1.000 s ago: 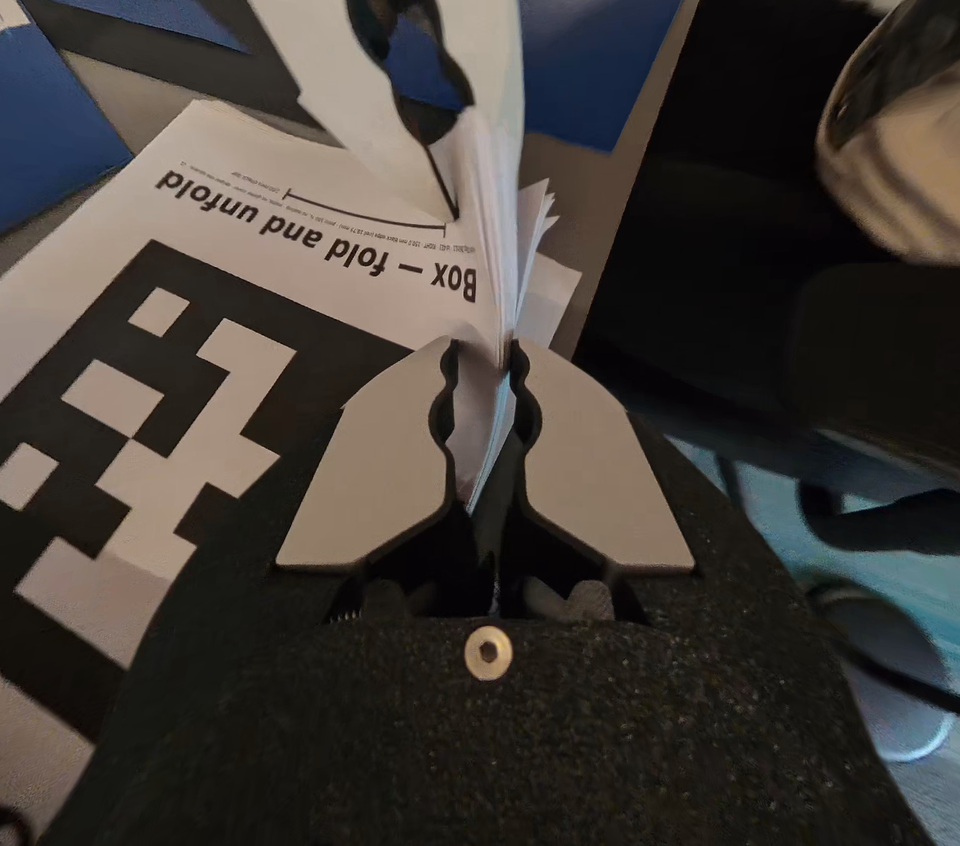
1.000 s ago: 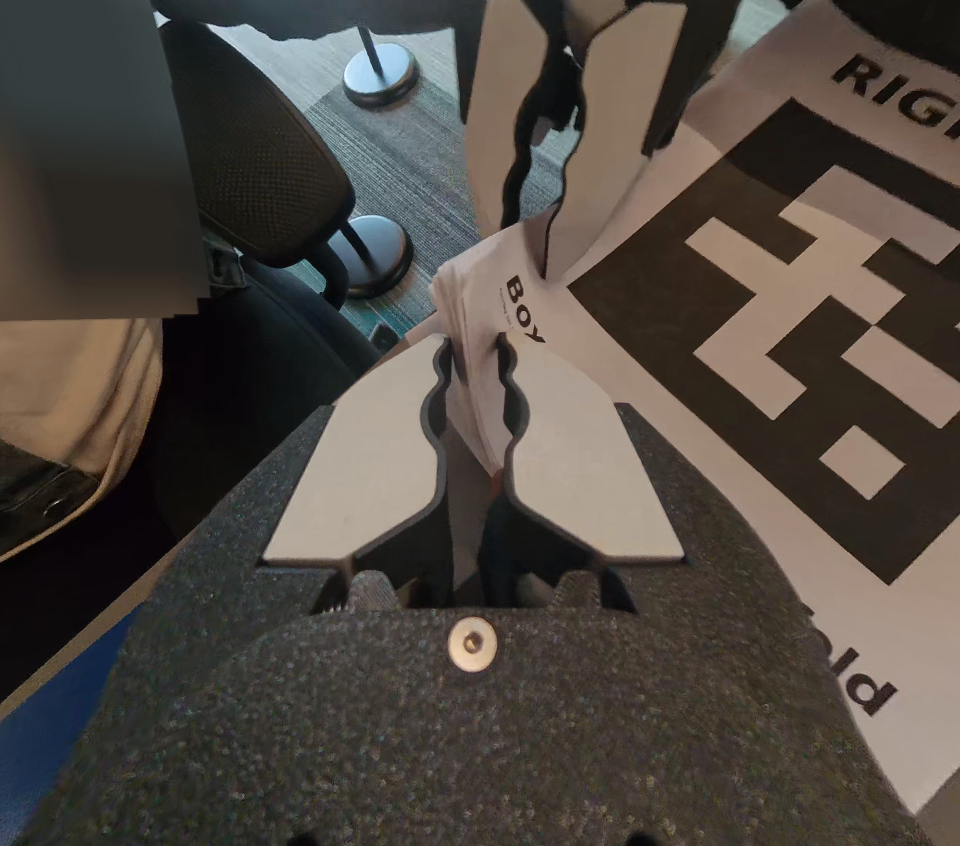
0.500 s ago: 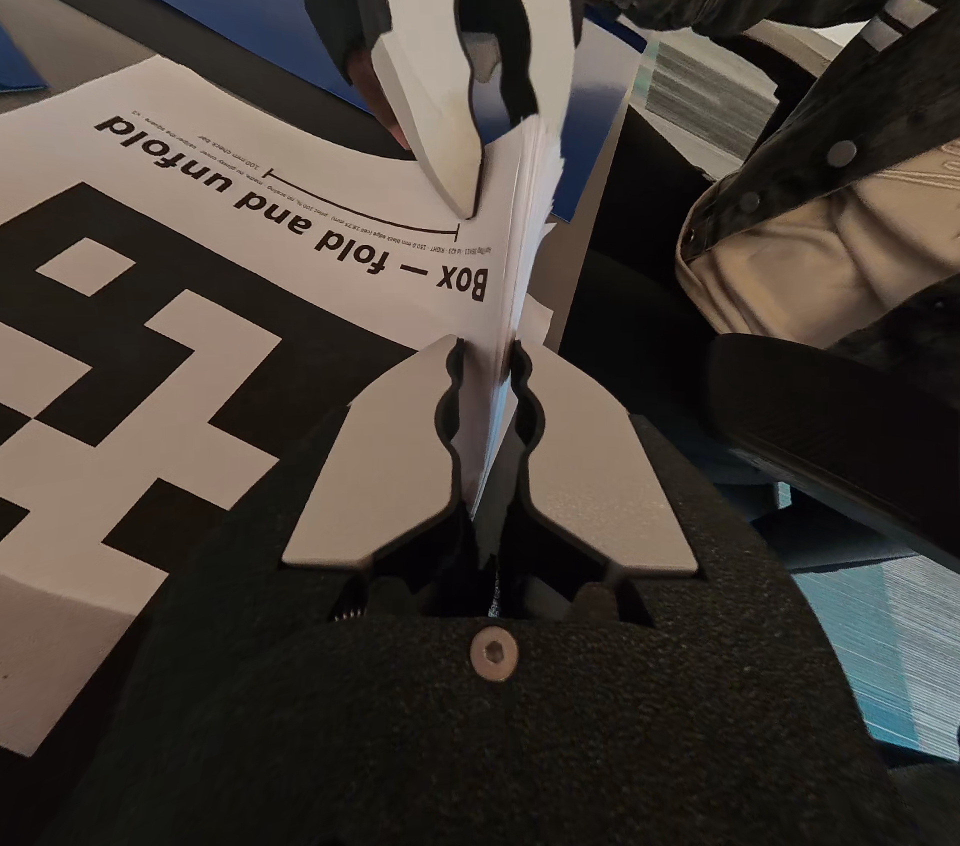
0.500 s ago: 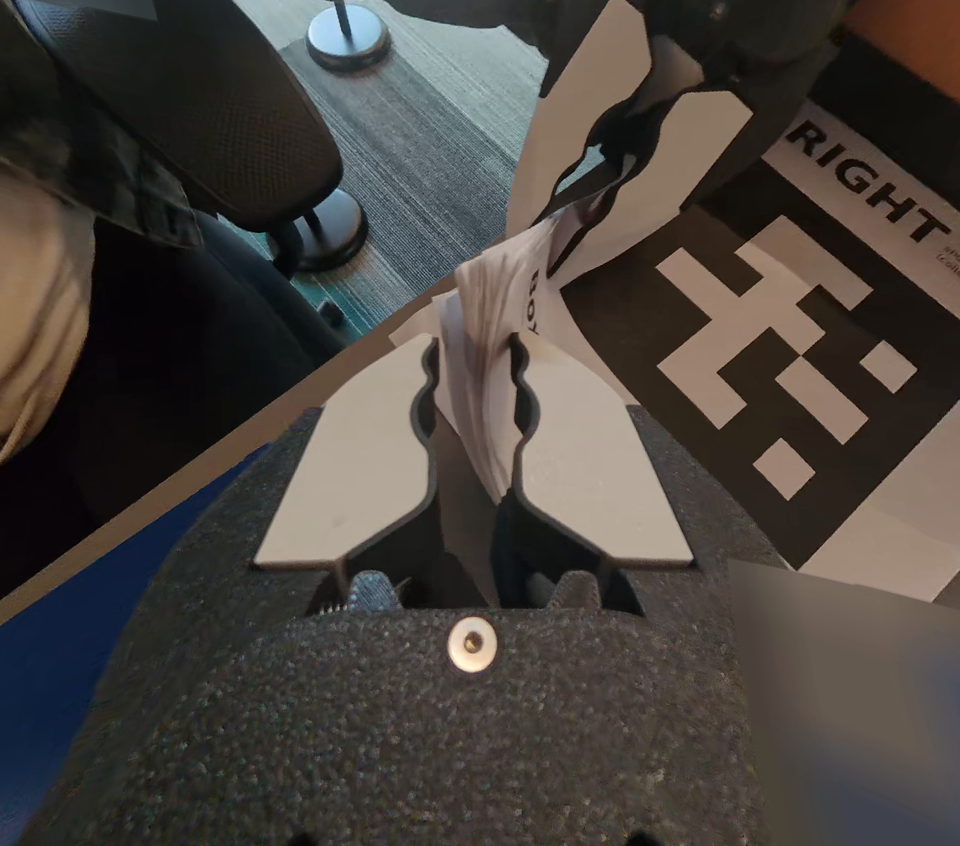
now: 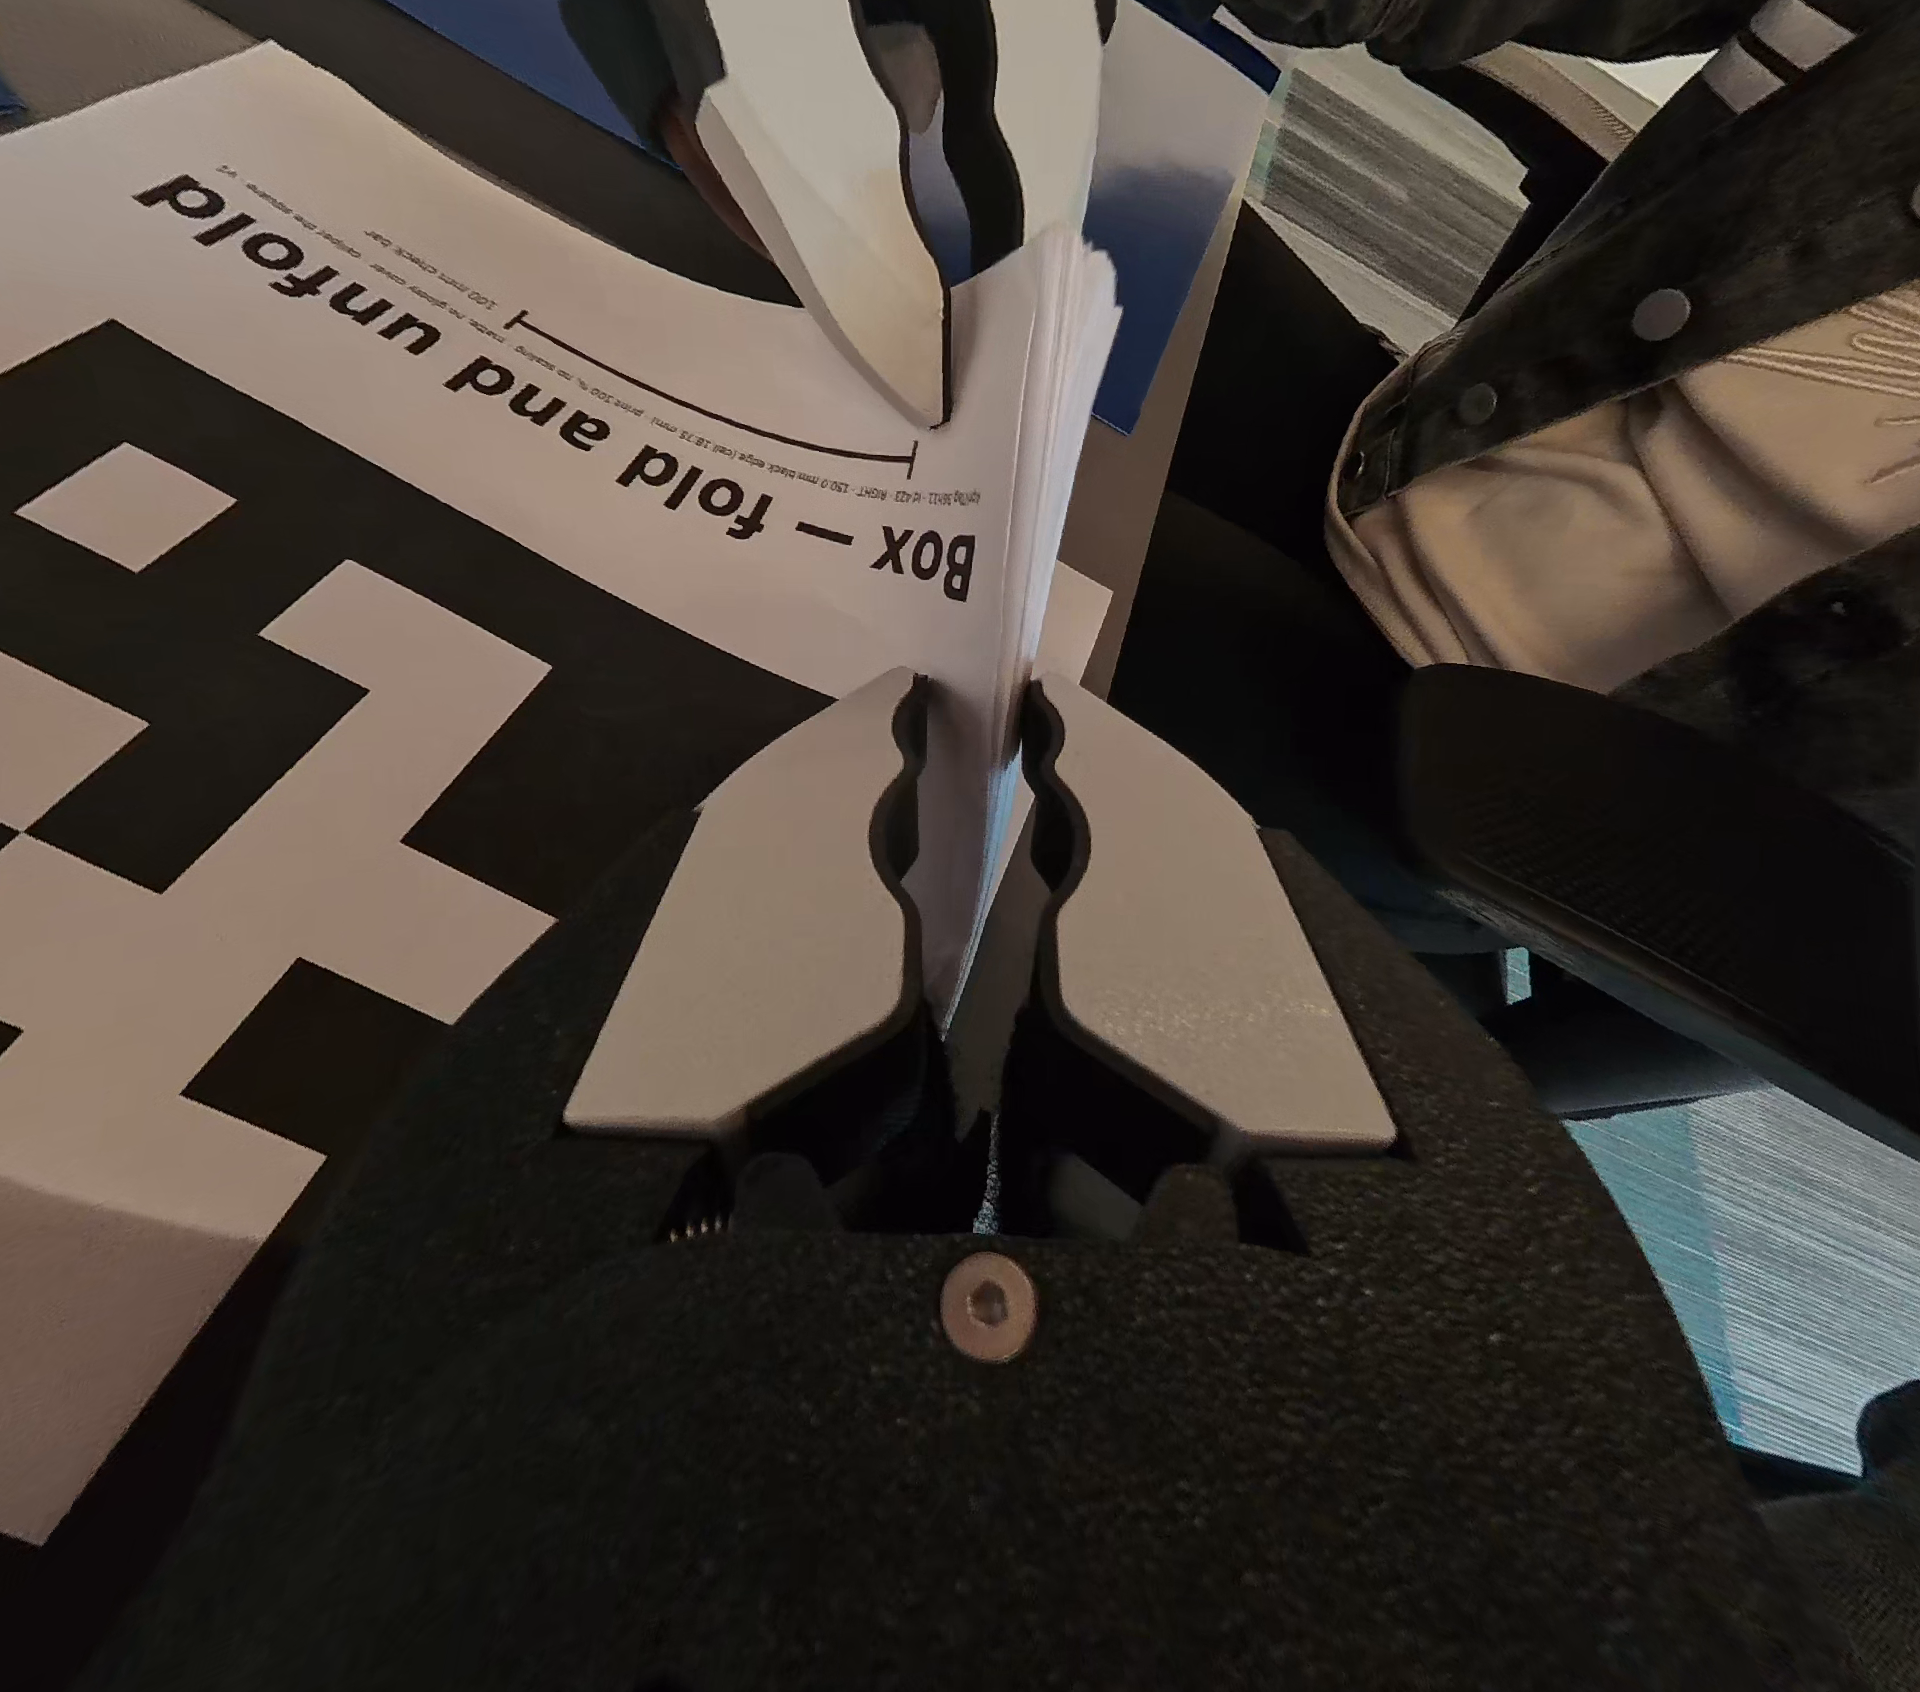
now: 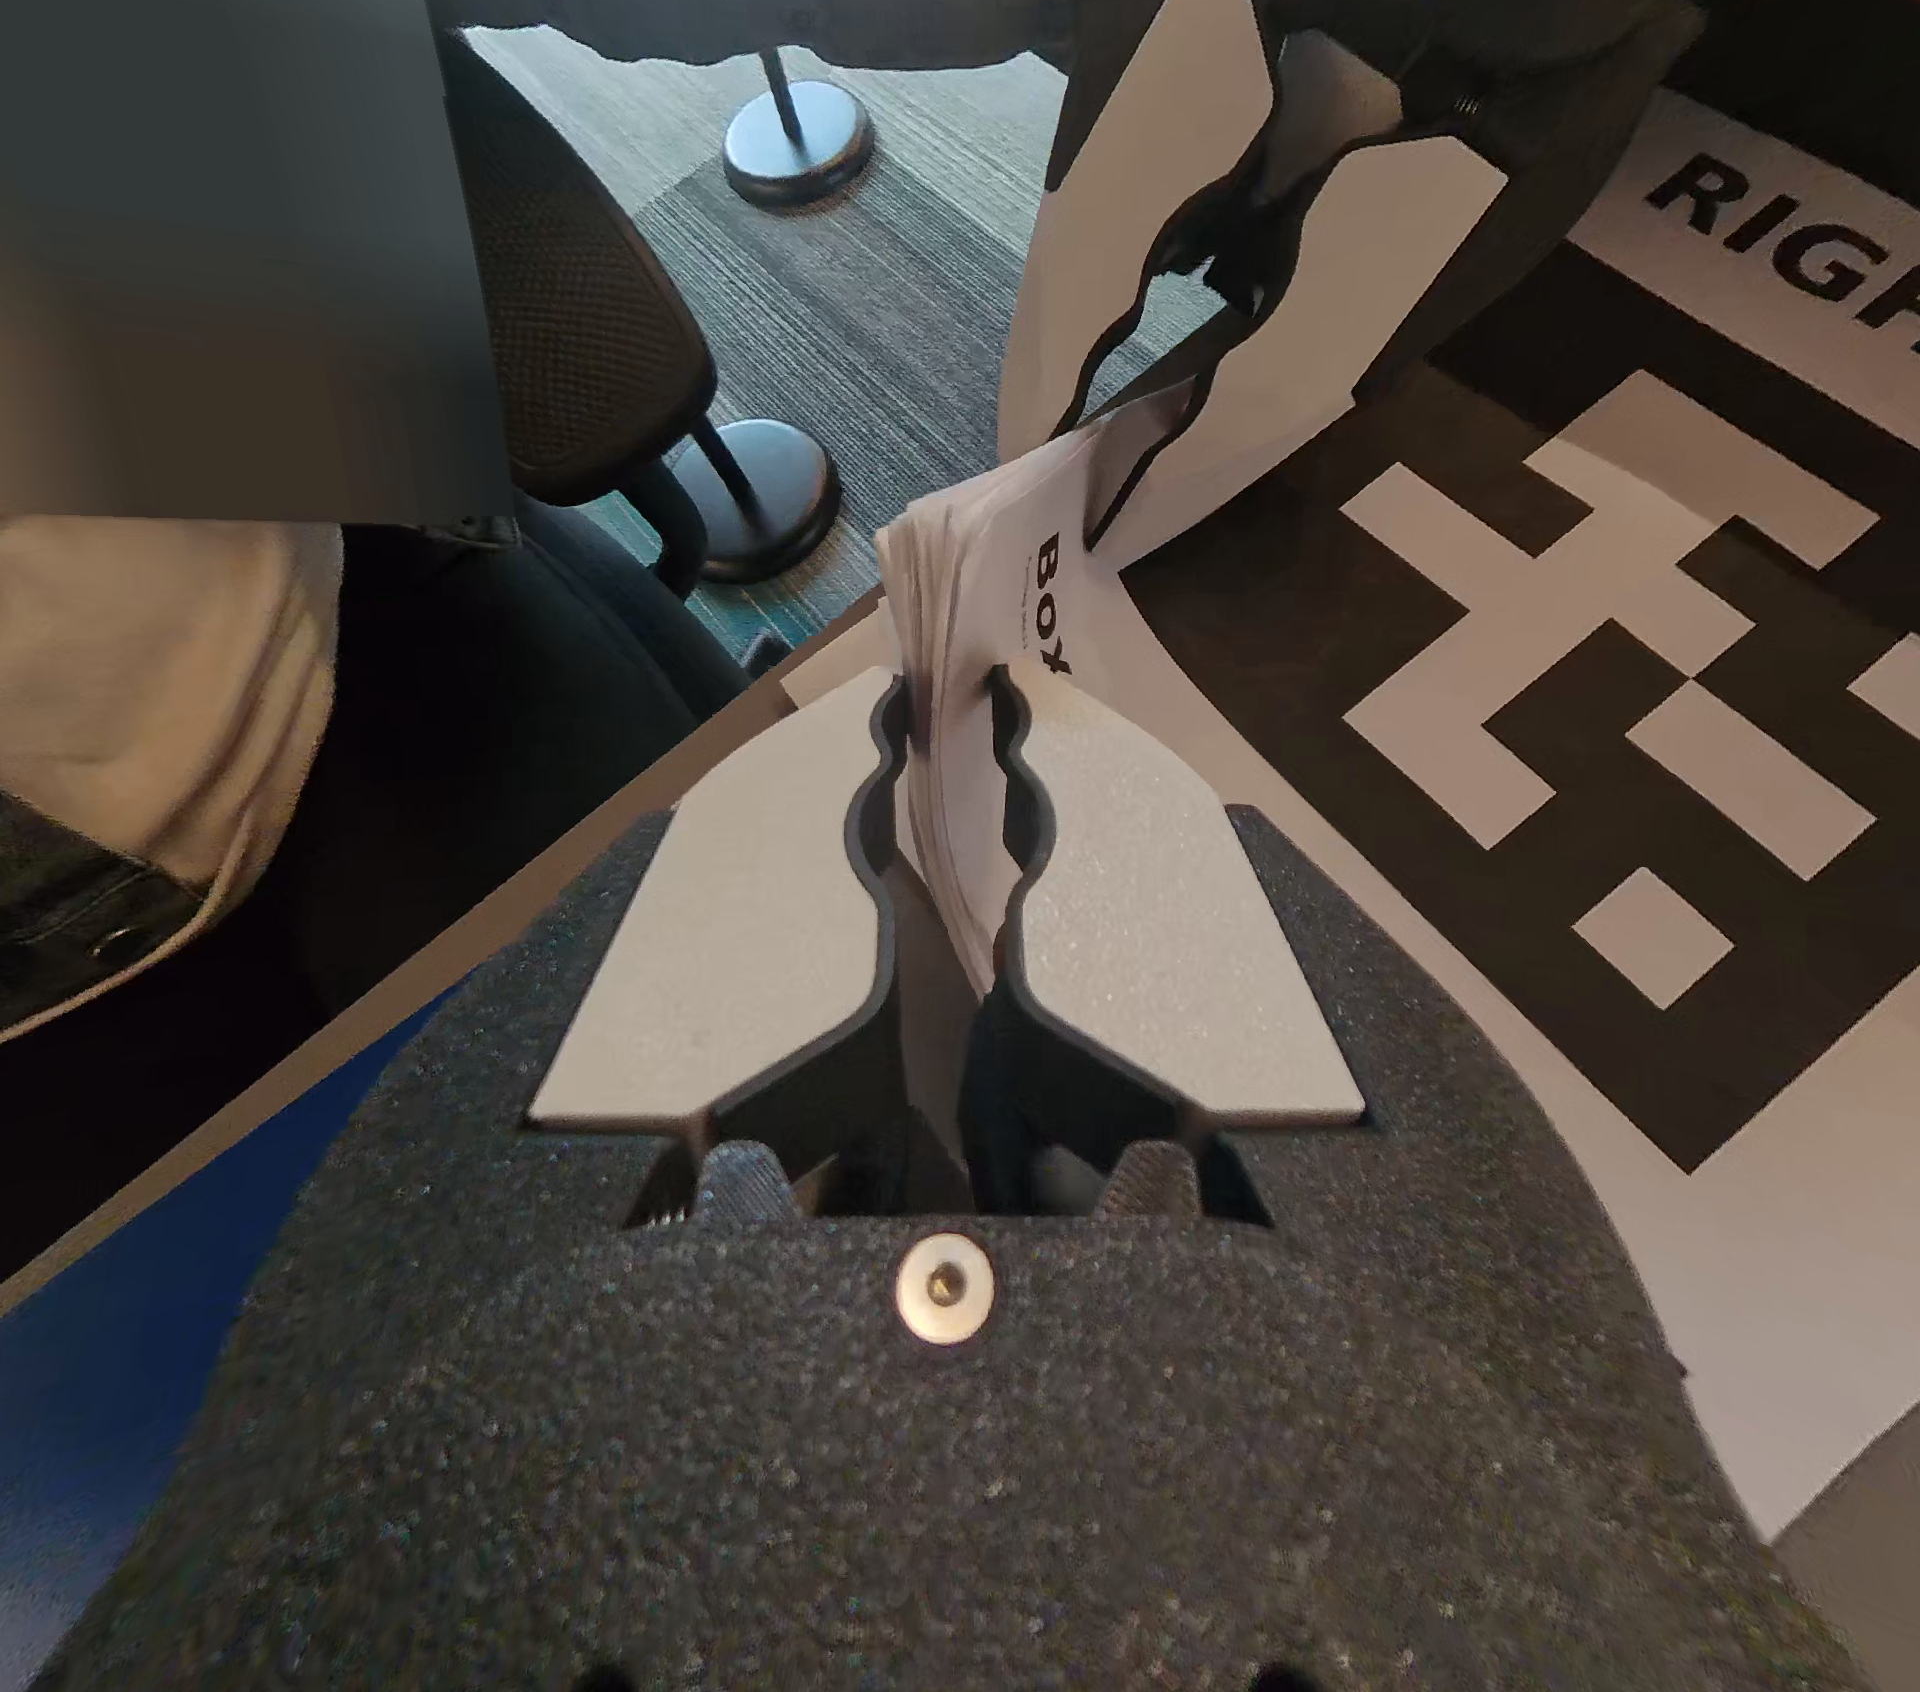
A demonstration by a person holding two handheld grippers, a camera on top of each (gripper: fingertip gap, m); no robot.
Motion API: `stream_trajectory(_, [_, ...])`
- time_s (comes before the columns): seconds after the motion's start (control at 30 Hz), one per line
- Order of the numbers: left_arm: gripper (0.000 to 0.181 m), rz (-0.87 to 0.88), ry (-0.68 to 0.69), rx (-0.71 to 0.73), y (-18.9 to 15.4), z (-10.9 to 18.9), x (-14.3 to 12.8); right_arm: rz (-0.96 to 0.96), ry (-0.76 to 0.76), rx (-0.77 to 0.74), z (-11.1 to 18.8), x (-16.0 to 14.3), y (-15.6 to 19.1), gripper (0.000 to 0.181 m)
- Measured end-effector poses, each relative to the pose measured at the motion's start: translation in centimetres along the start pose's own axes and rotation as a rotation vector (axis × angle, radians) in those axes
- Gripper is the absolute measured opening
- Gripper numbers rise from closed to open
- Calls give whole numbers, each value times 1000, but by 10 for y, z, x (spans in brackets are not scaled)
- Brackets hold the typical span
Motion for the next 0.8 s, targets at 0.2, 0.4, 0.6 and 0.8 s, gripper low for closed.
stream_trajectory(0.2, [18, 11, 8, -7, 1, 0, 0, -44, -15, 53, 0, -1, -3, 16])
stream_trajectory(0.4, [18, 13, 10, -9, 1, 0, 0, -68, -20, 79, 0, -1, -4, 17])
stream_trajectory(0.6, [18, 14, 11, -10, 1, -1, 0, -76, -28, 92, 0, -2, -5, 17])
stream_trajectory(0.8, [19, 19, 16, -13, 1, -1, 0, -87, -40, 114, 0, -3, -6, 16])
Point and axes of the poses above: each gripper's, where its closed fingertips meet, z back along the fingers, x out of its top, y = z × x across the jaws, the point moved 7 cm from there along z, back along the fingers, and after that the axes turned 15 degrees about z, right-handed, at the moved point
